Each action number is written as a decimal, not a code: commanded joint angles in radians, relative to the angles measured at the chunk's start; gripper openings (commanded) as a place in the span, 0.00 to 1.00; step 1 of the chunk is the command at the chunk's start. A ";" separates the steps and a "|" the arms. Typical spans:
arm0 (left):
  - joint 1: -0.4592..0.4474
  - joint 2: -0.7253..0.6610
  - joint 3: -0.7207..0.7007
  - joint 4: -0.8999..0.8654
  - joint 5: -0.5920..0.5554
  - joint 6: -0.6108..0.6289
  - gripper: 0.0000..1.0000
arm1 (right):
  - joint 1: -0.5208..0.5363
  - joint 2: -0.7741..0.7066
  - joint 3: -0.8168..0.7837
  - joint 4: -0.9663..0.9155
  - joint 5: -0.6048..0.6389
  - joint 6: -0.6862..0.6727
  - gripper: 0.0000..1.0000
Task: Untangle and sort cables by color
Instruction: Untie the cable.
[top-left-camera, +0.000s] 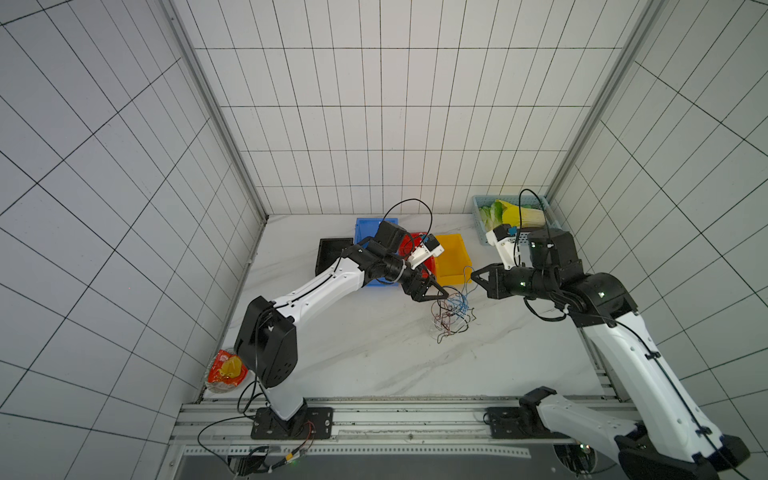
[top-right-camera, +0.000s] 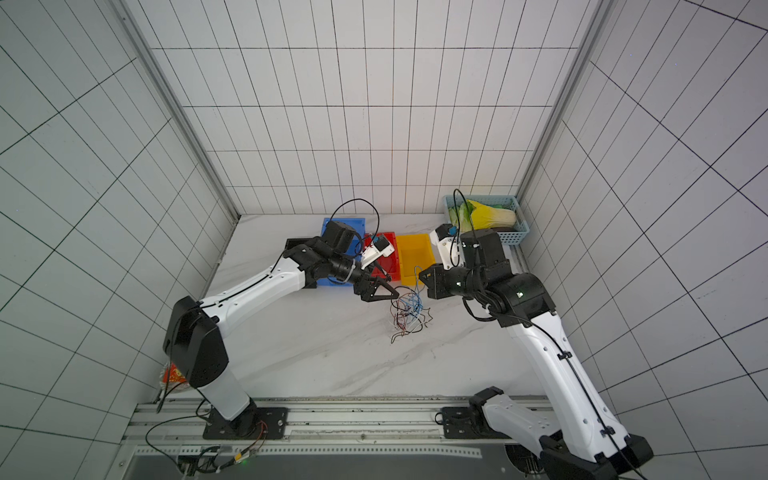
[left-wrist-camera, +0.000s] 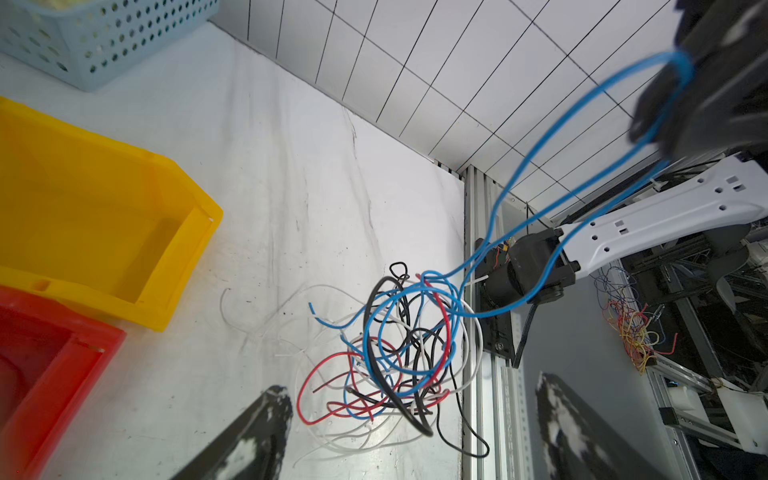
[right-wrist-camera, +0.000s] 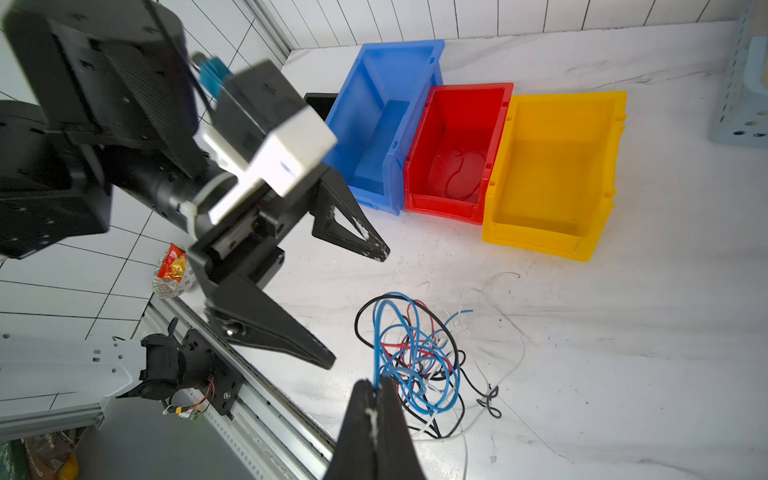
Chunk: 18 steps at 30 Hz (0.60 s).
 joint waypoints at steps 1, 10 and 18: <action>-0.009 0.030 -0.038 0.060 -0.016 -0.019 0.88 | 0.011 -0.016 -0.005 0.041 -0.057 -0.016 0.00; 0.022 0.075 -0.019 0.078 0.018 -0.097 0.17 | 0.017 -0.023 -0.022 0.072 -0.101 0.006 0.00; 0.074 0.027 -0.062 0.105 0.046 -0.077 0.00 | 0.019 -0.046 -0.032 0.034 -0.089 0.006 0.00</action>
